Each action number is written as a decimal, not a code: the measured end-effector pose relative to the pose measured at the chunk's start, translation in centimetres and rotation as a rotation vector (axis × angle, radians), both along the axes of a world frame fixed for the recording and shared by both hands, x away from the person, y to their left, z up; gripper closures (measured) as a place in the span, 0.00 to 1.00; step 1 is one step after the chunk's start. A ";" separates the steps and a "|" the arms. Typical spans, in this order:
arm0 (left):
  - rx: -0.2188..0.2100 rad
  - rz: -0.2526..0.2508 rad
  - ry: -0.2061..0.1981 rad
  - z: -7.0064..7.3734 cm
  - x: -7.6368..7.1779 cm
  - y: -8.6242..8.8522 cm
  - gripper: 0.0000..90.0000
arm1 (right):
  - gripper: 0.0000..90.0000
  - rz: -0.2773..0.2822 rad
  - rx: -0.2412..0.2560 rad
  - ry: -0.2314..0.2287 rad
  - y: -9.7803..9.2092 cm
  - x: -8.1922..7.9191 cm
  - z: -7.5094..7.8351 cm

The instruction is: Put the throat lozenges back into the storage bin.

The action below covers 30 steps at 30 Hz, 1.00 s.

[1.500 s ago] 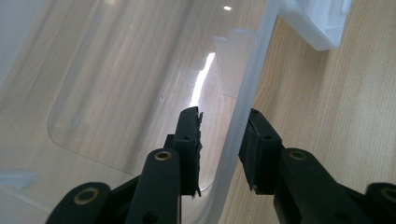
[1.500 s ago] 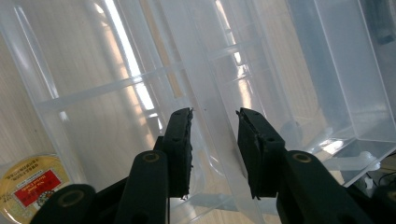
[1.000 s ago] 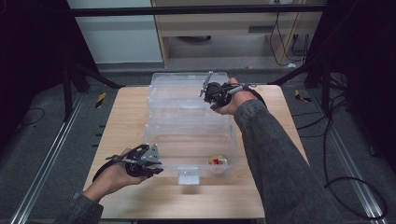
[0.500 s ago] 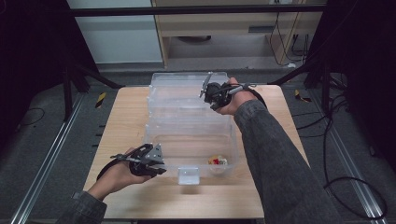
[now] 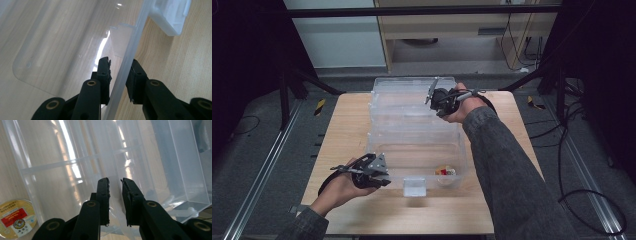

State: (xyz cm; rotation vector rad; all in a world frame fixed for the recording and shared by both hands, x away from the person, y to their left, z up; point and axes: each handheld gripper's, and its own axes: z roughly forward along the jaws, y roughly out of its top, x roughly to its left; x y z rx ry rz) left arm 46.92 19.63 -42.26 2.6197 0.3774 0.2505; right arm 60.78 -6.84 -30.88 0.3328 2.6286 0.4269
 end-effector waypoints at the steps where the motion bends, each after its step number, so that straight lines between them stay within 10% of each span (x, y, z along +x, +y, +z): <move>1: 0.000 0.001 -0.003 0.0 0.0 0.0 0.82 | 0.86 -0.001 0.001 0.006 0.0 0.0 0.1; 30: -0.039 0.038 -0.019 -0.4 -0.3 0.1 0.80 | 0.92 0.018 0.015 0.029 0.3 -1.4 0.8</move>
